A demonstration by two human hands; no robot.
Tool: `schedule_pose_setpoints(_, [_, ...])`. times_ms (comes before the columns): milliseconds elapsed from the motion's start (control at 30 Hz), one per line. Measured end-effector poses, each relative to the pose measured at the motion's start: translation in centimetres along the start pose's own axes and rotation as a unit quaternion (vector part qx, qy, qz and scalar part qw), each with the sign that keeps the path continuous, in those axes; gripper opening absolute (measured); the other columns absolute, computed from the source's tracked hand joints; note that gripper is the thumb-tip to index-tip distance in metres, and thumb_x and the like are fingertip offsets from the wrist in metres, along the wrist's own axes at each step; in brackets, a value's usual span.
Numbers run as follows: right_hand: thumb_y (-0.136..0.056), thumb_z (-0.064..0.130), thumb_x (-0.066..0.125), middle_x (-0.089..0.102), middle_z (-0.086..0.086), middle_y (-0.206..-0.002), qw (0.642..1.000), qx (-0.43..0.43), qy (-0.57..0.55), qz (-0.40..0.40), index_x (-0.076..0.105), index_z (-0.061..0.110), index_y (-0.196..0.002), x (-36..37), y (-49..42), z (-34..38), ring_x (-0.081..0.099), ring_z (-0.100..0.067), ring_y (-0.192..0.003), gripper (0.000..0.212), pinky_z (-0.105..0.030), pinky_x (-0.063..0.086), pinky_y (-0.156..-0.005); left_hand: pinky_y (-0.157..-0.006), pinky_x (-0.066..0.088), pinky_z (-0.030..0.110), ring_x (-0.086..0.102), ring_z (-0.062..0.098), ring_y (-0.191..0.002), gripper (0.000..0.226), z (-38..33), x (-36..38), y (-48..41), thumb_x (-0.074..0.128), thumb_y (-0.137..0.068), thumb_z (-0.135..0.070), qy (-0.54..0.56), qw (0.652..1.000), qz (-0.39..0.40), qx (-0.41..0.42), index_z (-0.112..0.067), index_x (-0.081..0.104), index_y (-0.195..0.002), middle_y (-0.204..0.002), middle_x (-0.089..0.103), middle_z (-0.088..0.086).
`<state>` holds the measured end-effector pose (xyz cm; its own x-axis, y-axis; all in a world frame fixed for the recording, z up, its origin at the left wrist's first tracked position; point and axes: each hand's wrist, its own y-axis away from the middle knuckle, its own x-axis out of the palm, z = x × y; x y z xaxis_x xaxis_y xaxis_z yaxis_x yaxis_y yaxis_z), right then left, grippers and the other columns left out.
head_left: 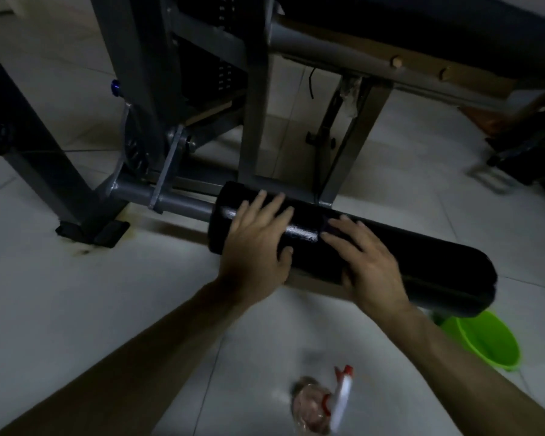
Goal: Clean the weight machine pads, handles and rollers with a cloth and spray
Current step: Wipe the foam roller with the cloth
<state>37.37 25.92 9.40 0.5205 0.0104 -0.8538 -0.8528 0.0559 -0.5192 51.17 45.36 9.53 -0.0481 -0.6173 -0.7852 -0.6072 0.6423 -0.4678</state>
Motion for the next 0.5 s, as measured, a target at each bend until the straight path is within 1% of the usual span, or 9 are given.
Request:
schedule_pose_setpoints(67, [-0.065, -0.019, 0.065, 0.054, -0.011, -0.151, 0.997, 0.071, -0.009, -0.009, 0.066, 0.009, -0.136, -1.8, 3.3, -3.1, 0.044, -0.029, -0.147, 0.077, -0.054, 0.037, -0.119, -0.128, 0.002, 0.042, 0.013, 0.025, -0.157, 0.092, -1.7, 0.9, -1.2, 0.074, -0.084, -0.052, -0.046, 0.995, 0.079, 0.029, -0.017, 0.032, -0.158, -0.168, 0.025, 0.002])
schedule_pose_setpoints(100, [-0.065, -0.02, 0.061, 0.054, -0.01, -0.15, 0.994, 0.108, -0.017, -0.023, 0.066, 0.009, -0.135, -2.7, 4.7, -4.3, 0.043, -0.028, -0.147, 0.076, -0.057, 0.04, -0.116, -0.128, 0.001, 0.042, 0.012, 0.024, -0.157, 0.102, -2.5, 1.5, -1.7, 0.074, -0.08, -0.06, -0.069, 0.992, 0.098, 0.031, -0.018, 0.027, -0.16, -0.169, 0.022, 0.0])
schedule_pose_setpoints(133, [-0.067, -0.021, 0.058, 0.054, -0.01, -0.15, 0.99, 0.134, -0.03, -0.041, 0.067, 0.009, -0.135, -2.9, 5.3, -4.5, 0.044, -0.029, -0.147, 0.074, -0.059, 0.041, -0.114, -0.128, 0.003, 0.042, 0.014, 0.024, -0.156, 0.108, -2.6, 1.6, -1.8, 0.076, -0.076, -0.064, -0.086, 0.991, 0.101, 0.024, -0.019, 0.027, -0.16, -0.168, 0.023, -0.001])
schedule_pose_setpoints(200, [-0.07, -0.019, 0.054, 0.055, -0.011, -0.148, 0.982, 0.165, -0.051, -0.075, 0.067, 0.007, -0.134, -2.3, 5.1, -3.3, 0.044, -0.03, -0.146, 0.07, -0.059, 0.041, -0.114, -0.127, 0.011, 0.043, 0.024, 0.024, -0.153, 0.109, -3.1, 2.0, -2.0, 0.084, -0.068, -0.06, -0.091, 0.992, 0.083, 0.008, -0.019, 0.035, -0.157, -0.164, 0.034, -0.001])
schedule_pose_setpoints(300, [-0.085, 0.003, 0.051, 0.055, -0.013, -0.148, 0.988, 0.109, -0.083, -0.066, 0.066, 0.008, -0.135, 0.9, 1.1, 1.5, 0.045, -0.032, -0.145, 0.052, -0.046, 0.033, -0.123, -0.121, 0.027, 0.049, 0.045, 0.03, -0.142, 0.103, -3.0, 2.6, -1.8, 0.093, -0.056, -0.046, -0.083, 0.996, 0.043, 0.013, -0.013, 0.053, -0.145, -0.15, 0.055, 0.004])
schedule_pose_setpoints(333, [-0.09, 0.01, 0.054, 0.056, -0.013, -0.148, 0.99, 0.088, -0.098, -0.056, 0.066, 0.008, -0.135, 1.9, -0.2, 2.8, 0.045, -0.032, -0.145, 0.047, -0.04, 0.028, -0.125, -0.118, 0.031, 0.051, 0.048, 0.032, -0.139, 0.098, -2.7, 2.7, -1.9, 0.092, -0.056, -0.043, -0.08, 0.996, 0.027, 0.022, -0.011, 0.057, -0.142, -0.146, 0.058, 0.006])
schedule_pose_setpoints(400, [-0.092, 0.018, 0.061, 0.056, -0.014, -0.147, 0.993, 0.049, -0.099, -0.043, 0.066, 0.008, -0.135, 2.6, -1.8, 3.2, 0.045, -0.032, -0.145, 0.045, -0.035, 0.021, -0.127, -0.117, 0.033, 0.05, 0.05, 0.031, -0.138, 0.093, -2.2, 2.7, -2.2, 0.089, -0.06, -0.044, -0.077, 0.997, 0.017, 0.027, -0.01, 0.058, -0.141, -0.144, 0.06, 0.006])
schedule_pose_setpoints(433, [-0.092, 0.016, 0.062, 0.056, -0.013, -0.148, 0.996, 0.025, -0.083, -0.033, 0.065, 0.008, -0.136, 2.3, -1.6, 2.4, 0.045, -0.031, -0.145, 0.045, -0.036, 0.021, -0.128, -0.118, 0.031, 0.049, 0.047, 0.029, -0.14, 0.097, -2.1, 2.3, -2.4, 0.09, -0.06, -0.048, -0.08, 0.996, 0.033, 0.023, -0.012, 0.056, -0.143, -0.146, 0.058, 0.005])
schedule_pose_setpoints(500, [-0.088, 0.0, 0.065, 0.056, -0.013, -0.148, 0.999, 0.003, -0.034, -0.014, 0.065, 0.009, -0.136, 0.9, 0.9, -0.7, 0.044, -0.03, -0.146, 0.049, -0.042, 0.026, -0.126, -0.121, 0.026, 0.045, 0.041, 0.026, -0.144, 0.106, -2.4, 1.7, -3.0, 0.091, -0.057, -0.055, -0.089, 0.993, 0.076, 0.01, -0.017, 0.051, -0.147, -0.152, 0.052, 0.001])
